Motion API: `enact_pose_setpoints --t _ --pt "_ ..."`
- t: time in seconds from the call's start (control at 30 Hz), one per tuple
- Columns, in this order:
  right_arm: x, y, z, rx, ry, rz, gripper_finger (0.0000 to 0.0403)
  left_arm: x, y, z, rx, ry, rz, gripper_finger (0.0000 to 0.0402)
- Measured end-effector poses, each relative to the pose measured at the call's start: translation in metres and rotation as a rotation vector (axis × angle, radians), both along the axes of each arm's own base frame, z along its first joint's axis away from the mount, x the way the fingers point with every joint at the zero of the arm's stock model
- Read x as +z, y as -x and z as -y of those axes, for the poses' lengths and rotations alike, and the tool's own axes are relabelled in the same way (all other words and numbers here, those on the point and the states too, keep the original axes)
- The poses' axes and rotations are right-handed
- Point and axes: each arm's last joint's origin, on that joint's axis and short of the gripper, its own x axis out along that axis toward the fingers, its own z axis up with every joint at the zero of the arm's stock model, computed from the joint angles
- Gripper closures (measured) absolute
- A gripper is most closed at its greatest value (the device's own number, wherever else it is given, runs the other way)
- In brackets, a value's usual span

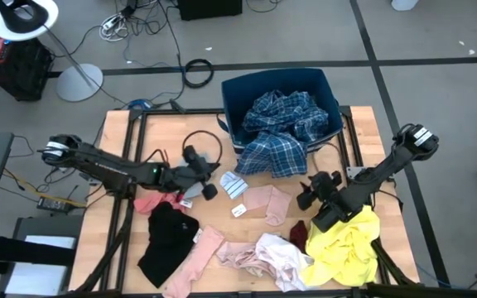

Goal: Sort clothes
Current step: Put the blue checkered shirt into the blue laundry bin

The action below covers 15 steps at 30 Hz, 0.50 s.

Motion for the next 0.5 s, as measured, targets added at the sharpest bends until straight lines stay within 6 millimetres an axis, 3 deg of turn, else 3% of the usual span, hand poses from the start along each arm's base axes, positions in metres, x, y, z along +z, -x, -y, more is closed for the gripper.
enact_pose_setpoints --t 0.23,0.43,0.5 --pt "-0.038 0.022 0.03 -0.215 0.008 0.186 0.0263 -0.036 0.014 -0.004 0.084 0.047 0.108 0.0401" --pt "-0.051 0.008 0.046 -0.246 0.032 0.287 0.0379 -0.055 0.014 -0.007 0.132 0.038 0.123 0.0401" --pt "-0.05 -0.003 0.048 -0.219 0.052 0.294 0.0393 -0.059 0.013 -0.007 0.118 0.043 0.111 0.0401"
